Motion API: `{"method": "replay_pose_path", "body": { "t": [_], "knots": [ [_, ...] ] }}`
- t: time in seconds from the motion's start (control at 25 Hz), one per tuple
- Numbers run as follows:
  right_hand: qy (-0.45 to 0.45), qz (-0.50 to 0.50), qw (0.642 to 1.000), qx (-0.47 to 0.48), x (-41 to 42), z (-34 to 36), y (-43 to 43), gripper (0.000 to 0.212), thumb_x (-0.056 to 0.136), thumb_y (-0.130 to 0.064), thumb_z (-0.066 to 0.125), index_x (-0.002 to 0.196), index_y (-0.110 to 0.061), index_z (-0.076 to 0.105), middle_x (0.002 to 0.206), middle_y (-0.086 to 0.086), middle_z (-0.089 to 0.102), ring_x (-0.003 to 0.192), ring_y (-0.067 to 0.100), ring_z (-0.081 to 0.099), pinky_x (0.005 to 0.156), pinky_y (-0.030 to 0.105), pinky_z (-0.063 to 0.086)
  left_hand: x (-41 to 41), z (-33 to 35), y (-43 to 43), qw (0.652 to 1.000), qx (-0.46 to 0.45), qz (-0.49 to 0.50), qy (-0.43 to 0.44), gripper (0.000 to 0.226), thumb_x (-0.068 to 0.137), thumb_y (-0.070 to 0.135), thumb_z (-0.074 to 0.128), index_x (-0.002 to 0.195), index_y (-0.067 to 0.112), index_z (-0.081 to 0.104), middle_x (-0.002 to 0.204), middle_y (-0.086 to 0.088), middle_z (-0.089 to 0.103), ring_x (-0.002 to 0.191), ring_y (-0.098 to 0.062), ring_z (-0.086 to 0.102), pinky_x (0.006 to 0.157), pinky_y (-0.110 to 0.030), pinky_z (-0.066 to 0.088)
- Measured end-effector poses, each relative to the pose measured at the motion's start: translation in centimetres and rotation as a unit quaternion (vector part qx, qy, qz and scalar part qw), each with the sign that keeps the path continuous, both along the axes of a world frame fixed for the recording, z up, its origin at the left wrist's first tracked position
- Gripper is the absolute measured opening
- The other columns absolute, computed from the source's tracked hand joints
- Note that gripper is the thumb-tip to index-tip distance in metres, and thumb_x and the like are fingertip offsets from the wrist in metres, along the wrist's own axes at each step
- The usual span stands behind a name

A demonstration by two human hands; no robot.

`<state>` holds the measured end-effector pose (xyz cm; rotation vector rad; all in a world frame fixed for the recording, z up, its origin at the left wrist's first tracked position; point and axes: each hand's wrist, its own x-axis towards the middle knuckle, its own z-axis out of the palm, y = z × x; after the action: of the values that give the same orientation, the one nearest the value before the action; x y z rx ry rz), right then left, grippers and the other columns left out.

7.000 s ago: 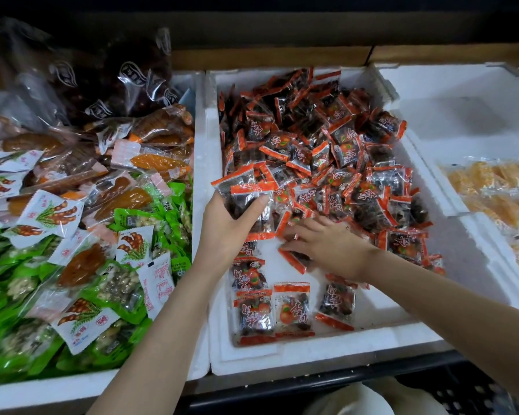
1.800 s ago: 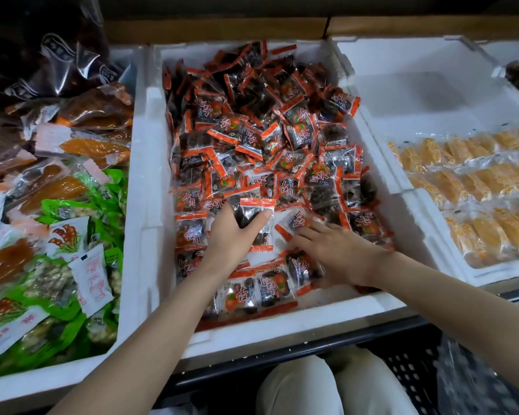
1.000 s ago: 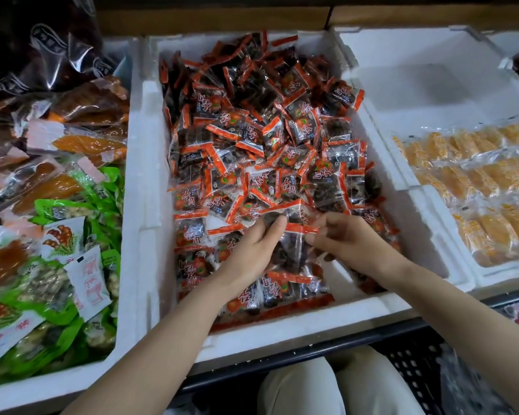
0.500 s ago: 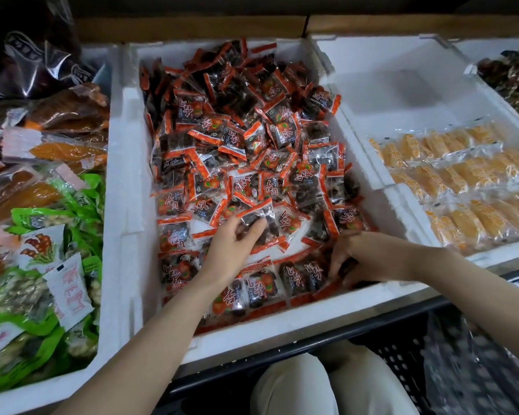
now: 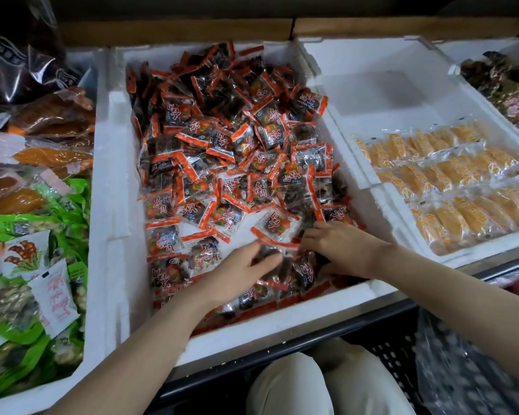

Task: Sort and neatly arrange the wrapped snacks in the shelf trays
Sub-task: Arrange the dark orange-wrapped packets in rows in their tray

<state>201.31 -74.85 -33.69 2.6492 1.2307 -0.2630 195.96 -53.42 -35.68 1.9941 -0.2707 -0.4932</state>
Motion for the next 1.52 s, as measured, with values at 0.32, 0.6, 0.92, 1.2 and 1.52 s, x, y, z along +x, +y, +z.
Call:
{"method": "replay_pose_path", "body": {
  "t": [0.32,0.6,0.92,1.2,1.52],
  "knots": [
    [0.108,-0.149,0.978,0.097,0.5,0.7,0.6,0.026,0.089,-0.039,0.057,0.111,-0.025,0.059,0.107,-0.005,0.052,0.109,0.017,0.05,0.085,0.023,0.032,0.3,-0.6,0.2,0.999,0.048,-0.004,-0.015,0.021,0.096,0.038,0.047,0.099,0.019,0.056,0.094,-0.003,0.064,0.083,-0.013,0.06,0.073,-0.022,0.048],
    [0.058,-0.139,0.983,0.106,0.9,0.2,1.9,0.022,0.09,-0.029,0.058,0.112,-0.025,0.056,0.115,-0.003,0.06,0.105,0.014,0.057,0.089,0.027,0.045,0.9,0.3,1.0,0.984,-0.056,0.162,-0.052,0.015,0.091,0.025,0.059,0.106,0.027,0.06,0.104,0.005,0.067,0.094,-0.009,0.063,0.083,-0.019,0.05],
    [0.074,-0.184,0.877,0.438,-2.2,2.1,5.3,0.014,0.08,-0.029,0.071,0.09,-0.022,0.064,0.082,-0.013,0.064,0.069,0.007,0.06,0.062,0.026,0.05,0.5,1.1,1.5,0.953,-0.098,0.199,-0.204,0.026,0.082,0.005,0.068,0.086,0.031,0.064,0.091,0.006,0.064,0.086,-0.001,0.06,0.078,-0.017,0.048],
    [0.416,-0.261,0.677,0.548,-1.6,2.7,8.4,0.043,0.087,0.0,0.06,0.125,-0.017,0.051,0.123,-0.004,0.054,0.09,0.005,0.061,0.074,0.017,0.05,-0.9,0.9,4.5,0.909,0.057,0.219,-0.35,0.025,0.08,-0.002,0.069,0.099,0.013,0.071,0.094,0.014,0.059,0.092,0.001,0.059,0.087,-0.013,0.048],
    [0.254,-0.362,0.821,0.361,0.7,-1.1,9.5,0.04,0.08,-0.016,0.072,0.114,-0.005,0.055,0.099,0.002,0.066,0.094,0.017,0.061,0.081,0.028,0.05,-1.8,-0.7,5.0,0.909,0.33,0.03,-0.252,0.044,0.093,0.032,0.055,0.134,0.023,0.043,0.133,0.009,0.041,0.129,-0.01,0.034,0.113,-0.028,0.021]
  ]
}}
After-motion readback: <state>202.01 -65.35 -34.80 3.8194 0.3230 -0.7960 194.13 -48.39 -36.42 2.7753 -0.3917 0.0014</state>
